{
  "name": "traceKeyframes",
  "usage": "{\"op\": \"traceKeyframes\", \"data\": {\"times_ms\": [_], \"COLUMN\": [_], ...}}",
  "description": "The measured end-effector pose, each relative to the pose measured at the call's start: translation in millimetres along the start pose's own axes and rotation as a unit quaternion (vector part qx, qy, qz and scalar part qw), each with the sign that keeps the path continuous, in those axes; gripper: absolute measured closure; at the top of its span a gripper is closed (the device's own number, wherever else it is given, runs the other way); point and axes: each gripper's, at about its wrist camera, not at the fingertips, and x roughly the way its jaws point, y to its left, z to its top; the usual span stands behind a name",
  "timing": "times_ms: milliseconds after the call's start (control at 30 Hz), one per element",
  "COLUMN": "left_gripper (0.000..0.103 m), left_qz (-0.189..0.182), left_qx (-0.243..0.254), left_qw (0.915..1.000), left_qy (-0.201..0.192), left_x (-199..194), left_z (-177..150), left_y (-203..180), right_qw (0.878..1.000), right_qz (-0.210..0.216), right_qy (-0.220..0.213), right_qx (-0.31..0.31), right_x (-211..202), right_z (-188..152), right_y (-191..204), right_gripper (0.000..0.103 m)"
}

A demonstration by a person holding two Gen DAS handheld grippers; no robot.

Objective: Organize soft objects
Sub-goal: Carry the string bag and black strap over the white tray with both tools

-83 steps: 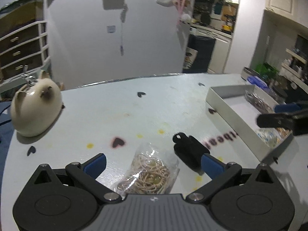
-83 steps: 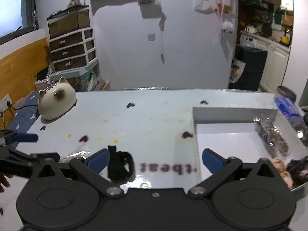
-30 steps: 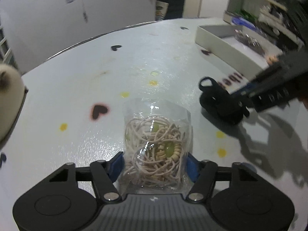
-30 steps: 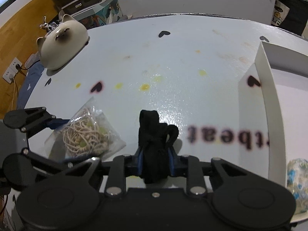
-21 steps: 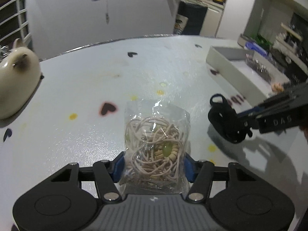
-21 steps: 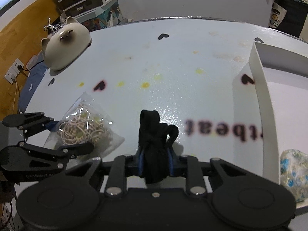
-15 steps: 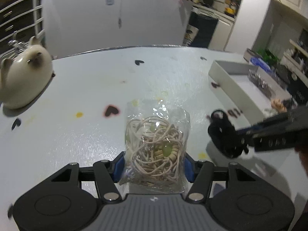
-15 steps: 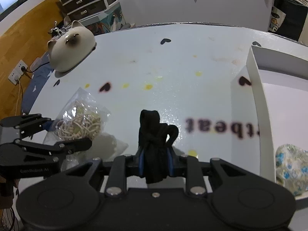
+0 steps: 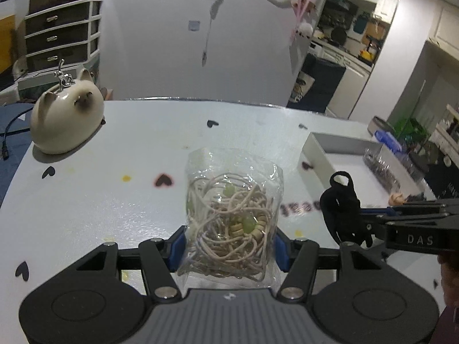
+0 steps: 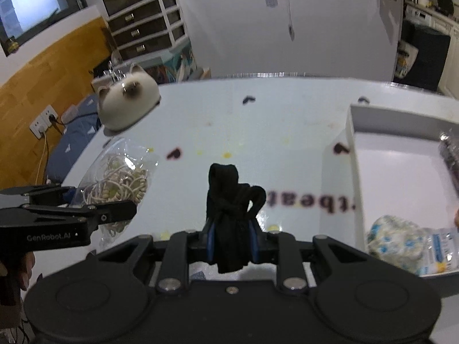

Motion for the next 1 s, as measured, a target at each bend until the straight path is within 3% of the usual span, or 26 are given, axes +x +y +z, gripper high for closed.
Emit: {"op": "traceKeyframes", "data": {"times_ms": [500,1000], "left_gripper": [0.043,0.043], "left_qz": [0.011,-0.006], "left_qx": [-0.018,-0.024], "left_qw": [0.9989,0.997], "left_qy": [-0.042,-0.073], "left_x": [-28,0], "left_z": [13,40], "left_y": [-79,-185], "right_qw": [0.998,0.995], "right_qz": [0.018,0.004], "right_qy": [-0.066,-0.096], "right_qx": [-0.002,0.008], "right_x": [-71,-119], "right_z": [4,11], "right_y": [-43,-142], "right_gripper": [0.078,0.078]}}
